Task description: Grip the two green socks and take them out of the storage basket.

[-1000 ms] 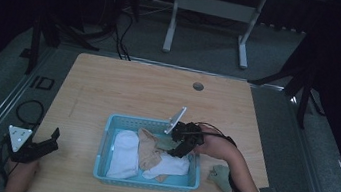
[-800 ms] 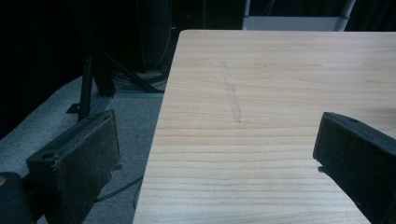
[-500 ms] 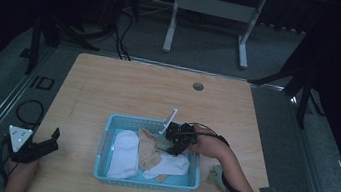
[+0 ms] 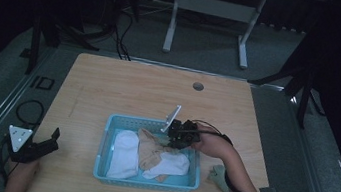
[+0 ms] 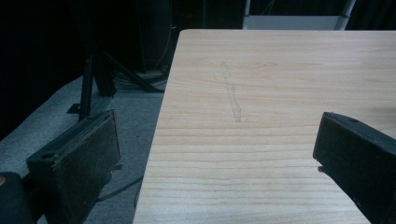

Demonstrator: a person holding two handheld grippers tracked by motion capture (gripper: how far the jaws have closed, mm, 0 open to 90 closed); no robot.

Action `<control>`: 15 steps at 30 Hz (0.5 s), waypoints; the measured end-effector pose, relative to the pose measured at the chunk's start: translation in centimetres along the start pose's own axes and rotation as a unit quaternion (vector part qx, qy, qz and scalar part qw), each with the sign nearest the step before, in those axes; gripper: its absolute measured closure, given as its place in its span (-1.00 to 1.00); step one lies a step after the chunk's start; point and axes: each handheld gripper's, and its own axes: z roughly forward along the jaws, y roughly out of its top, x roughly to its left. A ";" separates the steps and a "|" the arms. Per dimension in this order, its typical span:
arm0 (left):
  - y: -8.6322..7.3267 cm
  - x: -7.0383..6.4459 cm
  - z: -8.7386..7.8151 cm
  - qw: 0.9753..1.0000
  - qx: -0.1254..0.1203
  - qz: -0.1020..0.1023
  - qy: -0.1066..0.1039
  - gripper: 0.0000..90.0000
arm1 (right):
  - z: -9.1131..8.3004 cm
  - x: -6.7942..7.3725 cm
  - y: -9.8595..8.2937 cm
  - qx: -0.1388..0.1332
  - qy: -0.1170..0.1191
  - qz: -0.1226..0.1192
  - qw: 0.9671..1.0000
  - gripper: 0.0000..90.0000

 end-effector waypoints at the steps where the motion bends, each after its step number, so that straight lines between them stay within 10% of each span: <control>1: 0.0 0.0 0.0 1.000 0.000 0.000 0.000 -0.99 | -0.4 0.0 0.0 -0.006 -0.001 -0.002 1.000 0.87; 15: 0.0 0.0 0.0 1.000 0.001 -0.001 0.002 -0.99 | -6.2 0.9 -0.1 -0.052 -0.022 -0.015 0.998 0.87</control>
